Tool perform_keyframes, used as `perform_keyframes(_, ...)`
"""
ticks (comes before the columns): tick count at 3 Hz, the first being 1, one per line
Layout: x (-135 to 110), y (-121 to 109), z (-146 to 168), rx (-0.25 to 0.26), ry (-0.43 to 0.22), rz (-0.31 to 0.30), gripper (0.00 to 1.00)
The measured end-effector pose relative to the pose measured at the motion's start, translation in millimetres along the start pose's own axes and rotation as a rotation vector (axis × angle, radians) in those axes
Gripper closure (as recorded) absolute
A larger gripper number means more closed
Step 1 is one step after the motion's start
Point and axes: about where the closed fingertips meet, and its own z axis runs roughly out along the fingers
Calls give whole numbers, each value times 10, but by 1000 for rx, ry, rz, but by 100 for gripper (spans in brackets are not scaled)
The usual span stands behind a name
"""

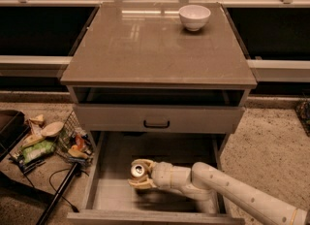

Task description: Place orange can into middle drawer

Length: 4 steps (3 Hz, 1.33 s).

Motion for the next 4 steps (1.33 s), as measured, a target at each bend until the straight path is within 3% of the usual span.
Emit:
perform_keyframes(2,-12,18,31,-6,-3,0,11)
perform_keyframes(3,-17,26,44,-9,-4,0,0)
perform_keyframes(4,-17,26,44,-9,-4,0,0)
